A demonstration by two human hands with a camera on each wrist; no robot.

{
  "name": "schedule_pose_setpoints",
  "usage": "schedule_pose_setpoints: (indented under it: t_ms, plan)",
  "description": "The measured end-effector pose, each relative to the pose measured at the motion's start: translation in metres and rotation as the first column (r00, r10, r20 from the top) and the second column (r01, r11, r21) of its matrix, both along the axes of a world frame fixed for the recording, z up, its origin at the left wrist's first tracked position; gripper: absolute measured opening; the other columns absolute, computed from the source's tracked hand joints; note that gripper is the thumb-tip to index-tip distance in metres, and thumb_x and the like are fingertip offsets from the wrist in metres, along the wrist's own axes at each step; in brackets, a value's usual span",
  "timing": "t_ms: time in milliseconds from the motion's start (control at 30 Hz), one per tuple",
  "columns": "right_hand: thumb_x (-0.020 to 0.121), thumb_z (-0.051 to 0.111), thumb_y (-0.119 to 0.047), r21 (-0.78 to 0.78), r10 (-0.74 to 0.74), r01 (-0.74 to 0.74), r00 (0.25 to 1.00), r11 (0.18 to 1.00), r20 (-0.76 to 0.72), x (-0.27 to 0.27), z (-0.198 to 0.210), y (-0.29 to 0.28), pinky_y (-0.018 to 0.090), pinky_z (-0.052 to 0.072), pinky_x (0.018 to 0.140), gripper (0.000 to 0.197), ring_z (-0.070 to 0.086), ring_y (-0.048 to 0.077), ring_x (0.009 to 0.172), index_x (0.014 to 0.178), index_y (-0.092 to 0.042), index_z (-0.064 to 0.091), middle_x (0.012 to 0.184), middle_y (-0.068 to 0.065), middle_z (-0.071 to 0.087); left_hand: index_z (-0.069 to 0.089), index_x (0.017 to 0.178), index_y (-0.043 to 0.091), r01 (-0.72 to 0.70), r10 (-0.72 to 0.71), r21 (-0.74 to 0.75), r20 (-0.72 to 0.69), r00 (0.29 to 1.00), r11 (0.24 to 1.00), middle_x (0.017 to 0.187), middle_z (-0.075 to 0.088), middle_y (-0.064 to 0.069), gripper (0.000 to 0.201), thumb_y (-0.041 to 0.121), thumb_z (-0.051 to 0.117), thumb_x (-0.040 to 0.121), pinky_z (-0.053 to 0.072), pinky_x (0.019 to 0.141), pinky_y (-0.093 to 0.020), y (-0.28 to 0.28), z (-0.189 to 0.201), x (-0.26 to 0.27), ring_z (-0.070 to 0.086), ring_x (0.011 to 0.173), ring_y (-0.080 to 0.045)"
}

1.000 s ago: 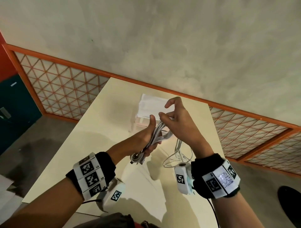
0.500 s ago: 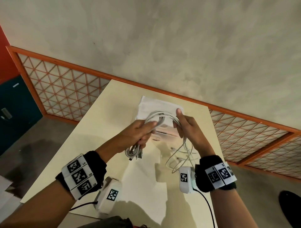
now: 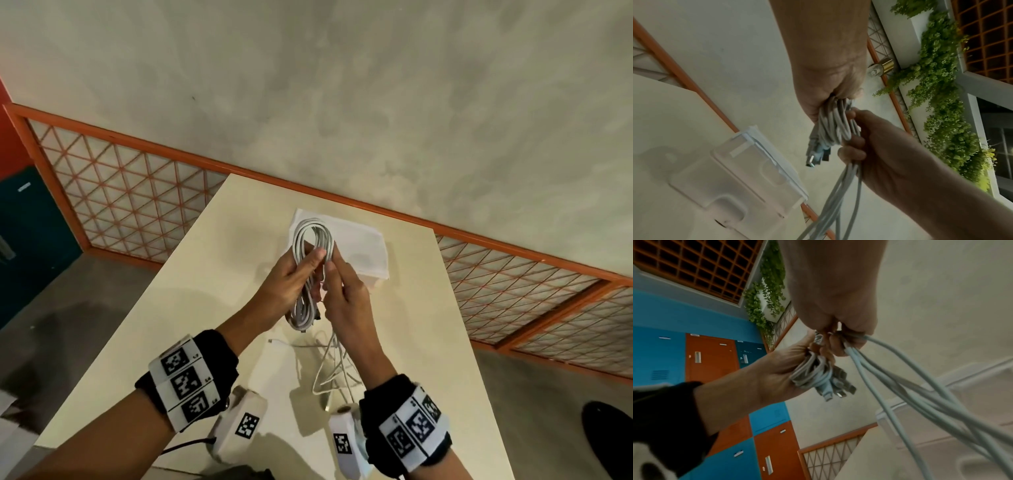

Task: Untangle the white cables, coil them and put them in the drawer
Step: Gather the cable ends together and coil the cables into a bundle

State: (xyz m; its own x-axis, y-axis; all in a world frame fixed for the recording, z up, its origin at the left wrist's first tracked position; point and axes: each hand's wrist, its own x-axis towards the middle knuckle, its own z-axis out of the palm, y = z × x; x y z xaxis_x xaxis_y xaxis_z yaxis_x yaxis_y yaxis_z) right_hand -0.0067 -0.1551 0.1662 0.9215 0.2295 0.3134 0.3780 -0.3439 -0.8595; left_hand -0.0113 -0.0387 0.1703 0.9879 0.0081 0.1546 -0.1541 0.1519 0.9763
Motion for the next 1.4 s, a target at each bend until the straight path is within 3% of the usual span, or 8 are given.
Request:
schedule_pose_setpoints:
  t_ms: [167,300,500,600,733,900,1067,1400]
  plan:
    - [0.103,0.03,-0.027,-0.078,0.016,-0.023,0.996,0.997,-0.09,-0.004,0.004,0.011,0.028,0.051,0.076,0.036,0.05,0.011,0.077,0.135,-0.03,0.046,0.086,-0.001,0.035,0.06,0.097,0.002,-0.02,0.019,-0.032,-0.027,0.999,0.999,0.085,0.061,-0.021,0.044,0.044,0.051,0.085,0.053,0.076,-0.041,0.003,-0.005,0.005,0.063,0.081,-0.032]
    - [0.103,0.027,-0.024,-0.163,0.069,-0.094,0.986,0.982,-0.155,-0.007,0.006,0.013,0.044,0.056,0.073,0.039,0.052,0.033,0.086,0.14,-0.034,0.034,0.088,-0.005,0.034,0.063,0.073,0.009,-0.063,0.059,-0.036,-0.111,0.992,0.997,0.068,0.062,-0.013,0.032,0.034,0.053,0.091,0.053,0.056,-0.028,0.007,-0.007,0.008,0.061,0.07,-0.031]
    - [0.101,0.033,-0.034,-0.309,0.16,-0.239,0.952,0.921,-0.259,-0.008,0.006,0.008,0.034,0.055,0.072,0.068,0.056,0.01,0.063,0.142,-0.045,-0.019,0.116,-0.008,0.057,0.062,0.074,-0.001,-0.195,0.196,0.024,-0.112,0.974,0.981,0.062,0.06,-0.01,0.04,0.033,0.053,0.093,0.046,0.059,-0.028,0.012,-0.012,0.011,0.058,0.061,-0.023]
    - [0.097,0.046,-0.037,-0.354,0.05,-0.109,0.984,0.929,-0.173,-0.011,0.004,0.008,0.037,0.052,0.068,0.057,0.053,0.01,0.053,0.145,-0.023,0.019,0.062,-0.007,0.06,0.062,0.065,0.014,-0.341,0.336,-0.02,-0.134,0.932,0.94,0.056,0.061,0.002,0.037,0.036,0.051,0.093,0.046,0.054,-0.025,0.02,-0.01,0.016,0.054,0.053,-0.016]
    - [0.097,0.047,-0.033,-0.304,0.088,-0.086,0.996,0.949,-0.006,-0.016,0.0,0.011,0.03,0.042,0.06,0.03,0.045,0.005,0.051,0.124,-0.02,0.05,0.055,-0.014,0.048,0.058,0.063,0.013,-0.489,0.479,-0.054,-0.133,0.868,0.871,0.055,0.056,-0.001,0.04,0.034,0.049,0.095,0.044,0.047,-0.015,0.023,-0.011,0.018,0.053,0.044,-0.006]
    - [0.102,0.034,-0.021,-0.259,0.366,-0.381,0.924,0.887,-0.105,-0.024,0.0,0.011,0.011,0.037,0.064,0.045,0.049,0.001,0.057,0.146,-0.03,0.028,0.068,-0.013,0.048,0.055,0.063,0.014,-0.507,0.459,-0.168,-0.257,0.85,0.845,0.049,0.05,0.005,0.039,0.039,0.051,0.093,0.041,0.046,-0.017,0.021,-0.017,0.022,0.047,0.039,-0.004]
    - [0.102,0.032,-0.03,-0.426,0.382,-0.419,0.908,0.802,-0.175,-0.02,-0.003,-0.002,0.037,0.04,0.062,0.051,0.041,0.023,0.054,0.148,-0.041,0.012,0.058,0.001,0.041,0.057,0.066,0.015,-0.415,0.285,-0.357,-0.363,0.887,0.837,0.046,0.053,0.009,0.032,0.034,0.056,0.092,0.042,0.045,-0.017,0.012,-0.006,0.024,0.047,0.044,-0.006]
    - [0.101,0.034,-0.03,-0.563,0.376,-0.378,0.918,0.735,-0.127,-0.016,-0.001,-0.036,0.04,0.039,0.062,0.051,0.038,0.028,0.057,0.148,-0.037,0.017,0.067,0.008,0.047,0.055,0.062,0.017,-0.478,0.347,-0.378,-0.365,0.864,0.793,0.047,0.049,0.01,0.035,0.039,0.06,0.088,0.045,0.053,-0.024,-0.028,-0.005,0.024,0.046,0.042,-0.006]
